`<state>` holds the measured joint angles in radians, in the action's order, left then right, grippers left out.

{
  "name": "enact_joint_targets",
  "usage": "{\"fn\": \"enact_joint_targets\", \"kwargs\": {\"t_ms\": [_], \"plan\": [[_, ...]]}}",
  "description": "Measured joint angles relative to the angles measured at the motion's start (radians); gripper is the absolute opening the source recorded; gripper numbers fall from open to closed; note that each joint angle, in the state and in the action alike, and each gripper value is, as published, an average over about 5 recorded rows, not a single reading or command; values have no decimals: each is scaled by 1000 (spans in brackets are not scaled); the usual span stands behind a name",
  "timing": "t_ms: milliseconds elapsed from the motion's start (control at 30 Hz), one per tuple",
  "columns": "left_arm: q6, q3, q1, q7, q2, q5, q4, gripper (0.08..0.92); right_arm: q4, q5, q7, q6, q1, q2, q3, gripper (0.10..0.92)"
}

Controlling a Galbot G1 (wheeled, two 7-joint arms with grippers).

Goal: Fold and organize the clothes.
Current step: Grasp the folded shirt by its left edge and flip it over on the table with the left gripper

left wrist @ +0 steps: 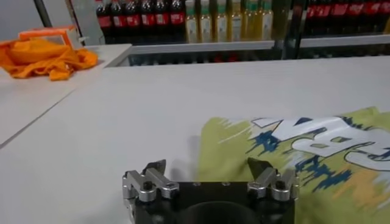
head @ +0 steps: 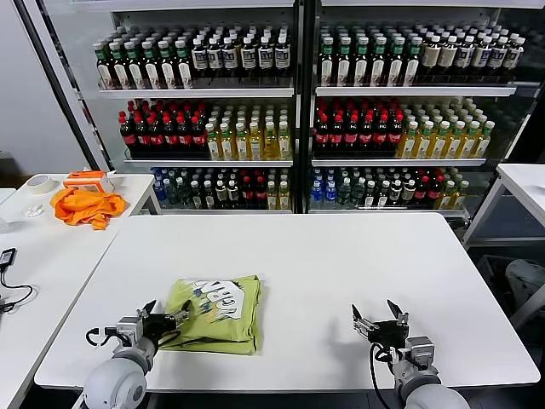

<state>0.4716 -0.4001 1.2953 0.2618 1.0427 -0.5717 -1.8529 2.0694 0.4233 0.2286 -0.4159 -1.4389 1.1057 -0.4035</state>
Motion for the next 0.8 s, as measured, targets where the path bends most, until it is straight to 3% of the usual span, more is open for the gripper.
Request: {"fn": "enact_joint_targets", "kwargs": {"t_ms": [700,800], "plan": [[-69,-6,24,-103,11,-104,35,171,3,-2,0,3,4,-4,3,823],[-62,-15,30,-104,3,-113,17,113,3,-2,0,3,6,-4,4,823]]}}
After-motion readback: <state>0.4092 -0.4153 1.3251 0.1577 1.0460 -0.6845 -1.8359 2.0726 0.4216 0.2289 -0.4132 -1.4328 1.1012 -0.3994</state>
